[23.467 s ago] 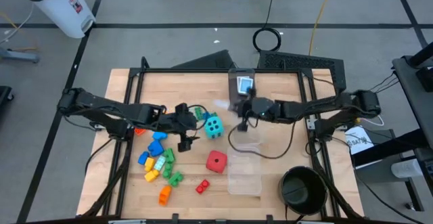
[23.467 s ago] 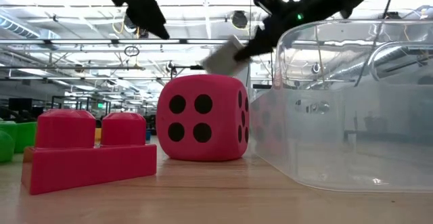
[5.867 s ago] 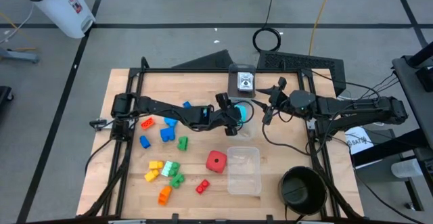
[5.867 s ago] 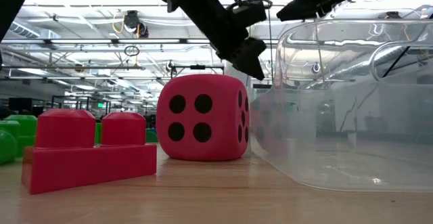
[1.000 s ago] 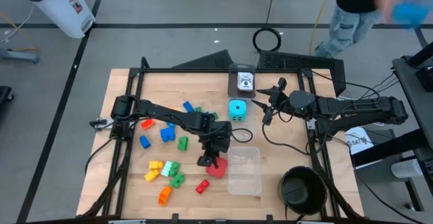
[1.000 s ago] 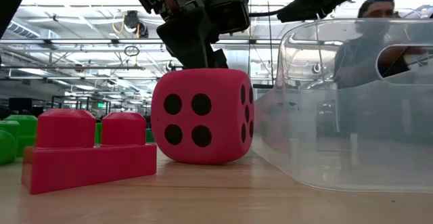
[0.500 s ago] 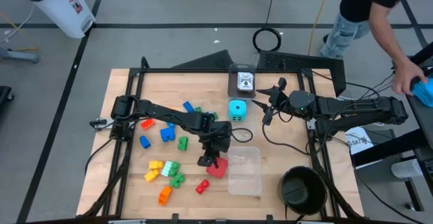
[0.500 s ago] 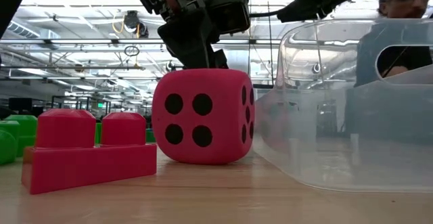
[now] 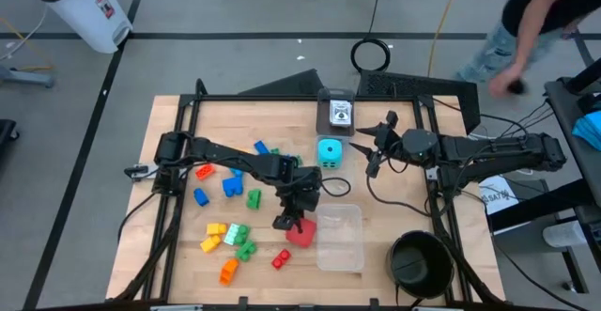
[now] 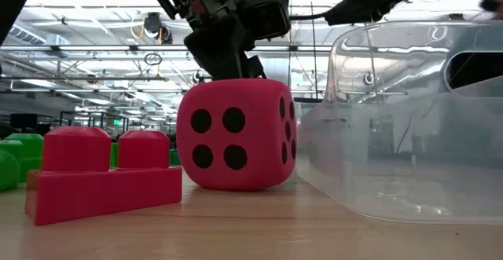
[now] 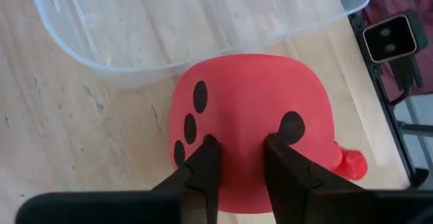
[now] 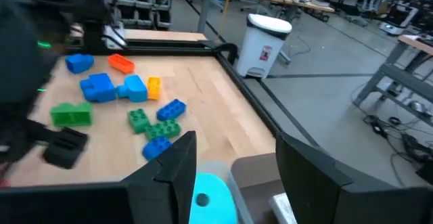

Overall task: Pick & Place Toys
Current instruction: Put the red dice into the middle transparent bin

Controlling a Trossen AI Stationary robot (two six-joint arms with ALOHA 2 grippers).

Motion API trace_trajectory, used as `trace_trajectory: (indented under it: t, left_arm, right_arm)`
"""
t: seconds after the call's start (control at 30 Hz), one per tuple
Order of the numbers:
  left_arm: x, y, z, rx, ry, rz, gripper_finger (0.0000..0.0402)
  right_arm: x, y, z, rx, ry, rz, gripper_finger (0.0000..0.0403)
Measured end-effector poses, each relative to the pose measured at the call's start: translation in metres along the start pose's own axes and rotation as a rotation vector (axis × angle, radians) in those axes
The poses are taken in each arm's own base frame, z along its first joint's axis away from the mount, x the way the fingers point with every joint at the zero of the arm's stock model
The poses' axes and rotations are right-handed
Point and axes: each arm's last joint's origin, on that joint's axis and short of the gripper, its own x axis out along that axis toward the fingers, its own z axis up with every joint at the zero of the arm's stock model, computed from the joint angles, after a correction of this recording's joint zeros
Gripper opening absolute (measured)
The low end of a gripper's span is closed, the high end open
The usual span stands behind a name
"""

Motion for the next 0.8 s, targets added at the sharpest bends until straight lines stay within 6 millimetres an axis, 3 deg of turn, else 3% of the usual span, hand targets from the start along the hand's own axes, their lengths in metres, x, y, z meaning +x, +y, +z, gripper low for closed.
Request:
trace_trajectory:
  t: [0.33,0.6,0.8]
  left_arm:
    - [-0.011,0.02,-0.008,0.029,0.0,-0.053,0.0071]
    - [-0.008,0.01,-0.004,0.059,-0.001,-0.043,0.0044]
    - [-0.023,-0.01,-0.001,0.084,0.017,0.087,0.0032]
  right_arm:
    - [-0.002,0.005,0.002,0.013,-0.02,0.028,0.0171]
    - [-0.002,0.005,0.002,0.065,-0.019,0.028,0.0171]
    - [-0.002,0.005,0.002,0.093,-0.019,0.029,0.0171]
